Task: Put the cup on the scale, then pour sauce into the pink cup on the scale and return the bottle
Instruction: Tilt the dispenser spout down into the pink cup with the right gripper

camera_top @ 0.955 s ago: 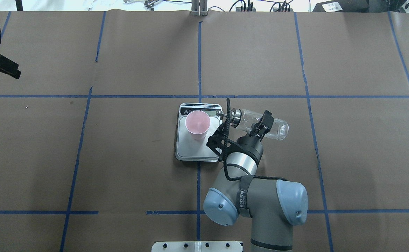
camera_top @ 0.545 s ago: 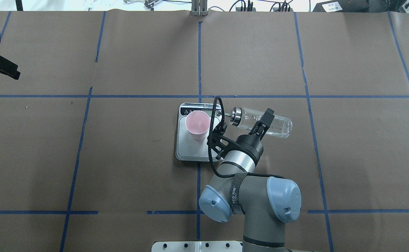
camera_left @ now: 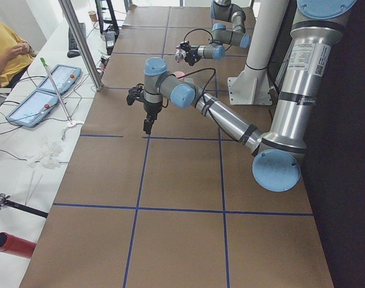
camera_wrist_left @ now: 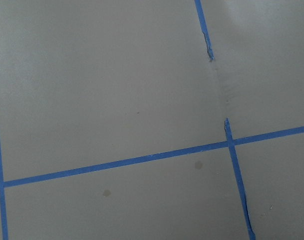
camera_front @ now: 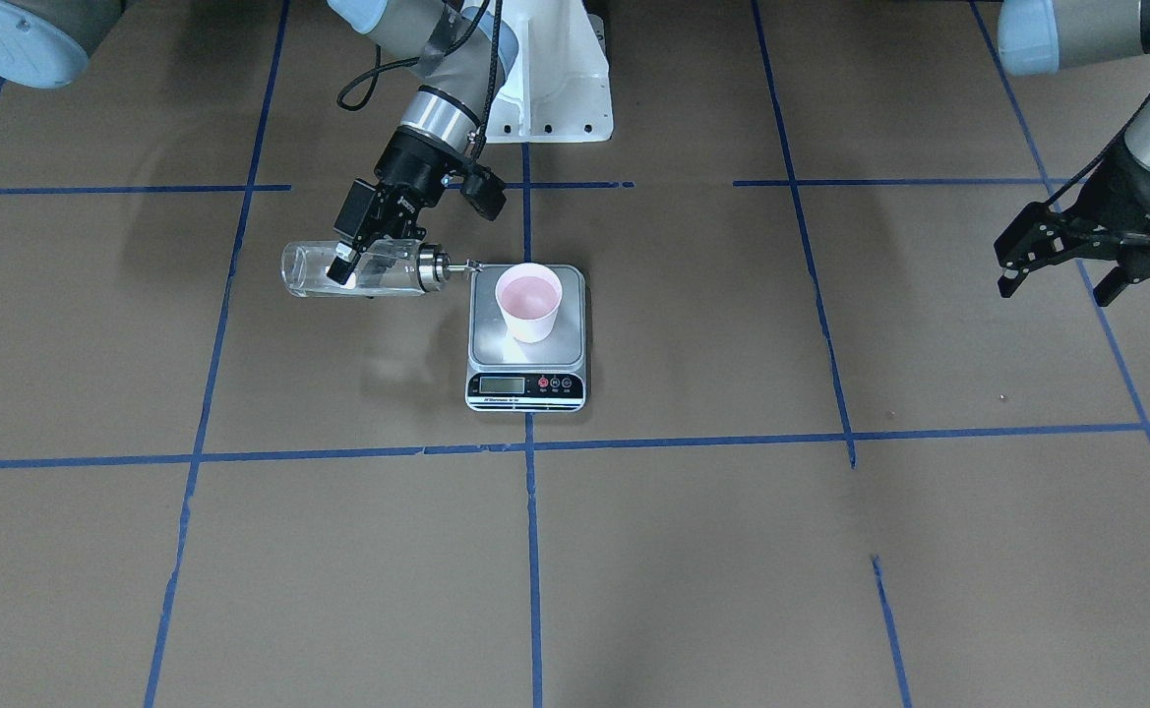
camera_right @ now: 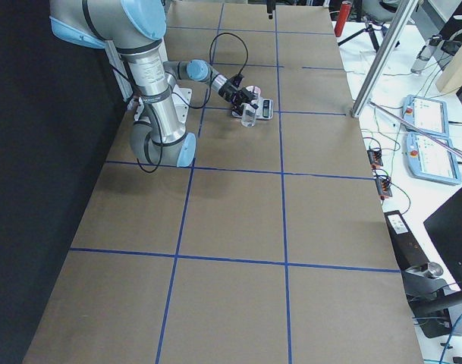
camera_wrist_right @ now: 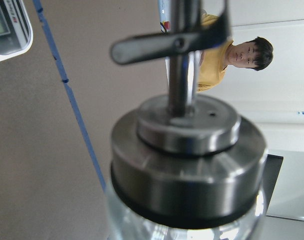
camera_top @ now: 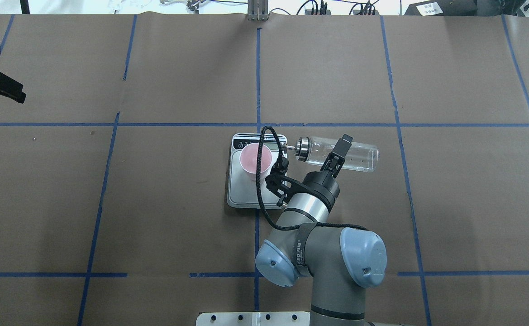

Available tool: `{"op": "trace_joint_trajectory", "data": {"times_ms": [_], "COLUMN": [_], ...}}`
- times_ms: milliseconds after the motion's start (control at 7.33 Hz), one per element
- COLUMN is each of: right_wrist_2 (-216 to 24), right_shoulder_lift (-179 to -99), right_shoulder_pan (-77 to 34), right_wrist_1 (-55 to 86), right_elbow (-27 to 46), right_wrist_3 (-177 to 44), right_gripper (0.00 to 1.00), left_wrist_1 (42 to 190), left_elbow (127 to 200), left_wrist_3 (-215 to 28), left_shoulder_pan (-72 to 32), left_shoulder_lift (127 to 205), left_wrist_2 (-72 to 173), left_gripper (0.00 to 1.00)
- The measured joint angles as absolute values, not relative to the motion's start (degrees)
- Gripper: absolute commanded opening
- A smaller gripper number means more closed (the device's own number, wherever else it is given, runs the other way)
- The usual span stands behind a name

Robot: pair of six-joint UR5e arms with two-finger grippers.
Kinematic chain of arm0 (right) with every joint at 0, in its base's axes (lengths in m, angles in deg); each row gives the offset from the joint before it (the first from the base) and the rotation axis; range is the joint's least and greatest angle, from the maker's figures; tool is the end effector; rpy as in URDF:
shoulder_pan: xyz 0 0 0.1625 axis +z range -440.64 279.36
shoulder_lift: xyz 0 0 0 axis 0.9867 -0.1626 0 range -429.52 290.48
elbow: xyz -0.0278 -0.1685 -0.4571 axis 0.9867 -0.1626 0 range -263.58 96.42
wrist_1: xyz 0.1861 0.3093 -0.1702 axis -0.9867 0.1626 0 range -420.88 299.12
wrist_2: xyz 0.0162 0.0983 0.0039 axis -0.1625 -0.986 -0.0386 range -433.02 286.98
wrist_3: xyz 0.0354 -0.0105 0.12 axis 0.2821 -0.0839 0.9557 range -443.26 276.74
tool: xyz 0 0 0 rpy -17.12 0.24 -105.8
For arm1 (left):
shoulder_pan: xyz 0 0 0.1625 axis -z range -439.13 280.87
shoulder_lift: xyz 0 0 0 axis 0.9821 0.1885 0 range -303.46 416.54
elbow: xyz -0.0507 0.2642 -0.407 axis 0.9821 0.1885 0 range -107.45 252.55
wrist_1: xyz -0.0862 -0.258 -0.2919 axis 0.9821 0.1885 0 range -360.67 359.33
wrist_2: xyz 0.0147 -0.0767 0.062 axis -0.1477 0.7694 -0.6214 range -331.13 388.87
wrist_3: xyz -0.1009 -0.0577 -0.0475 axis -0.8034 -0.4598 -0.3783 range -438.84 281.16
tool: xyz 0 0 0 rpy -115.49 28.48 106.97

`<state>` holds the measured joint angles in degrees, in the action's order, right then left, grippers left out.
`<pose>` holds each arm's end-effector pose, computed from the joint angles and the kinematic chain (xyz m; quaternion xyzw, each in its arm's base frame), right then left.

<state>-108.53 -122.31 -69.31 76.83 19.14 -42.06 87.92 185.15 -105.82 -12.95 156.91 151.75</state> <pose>-0.5809 -0.3566 0.3323 0.4047 0.2145 -0.2770 0.8446 0.1599 -0.5235 0.4754 0.1189 0.3579 0.0514 0.9247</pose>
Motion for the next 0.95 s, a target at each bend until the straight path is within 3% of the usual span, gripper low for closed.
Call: {"op": "trace_joint_trajectory", "data": {"times_ms": [955], "right_wrist_2": [-107.5], "right_shoulder_lift": [-119.3], "right_shoulder_pan": [-69.3], "right_wrist_1": [82.3], "right_elbow": [18.7], "right_wrist_3": [-50.5], "right_gripper": [0.00], "left_wrist_1": [87.9], "left_elbow": [185.2], "left_wrist_3": [-105.7], "left_shoulder_pan": [-12.9], "left_shoulder_lift": [156.8], "left_wrist_2": [151.8], "left_gripper": [1.00]}}
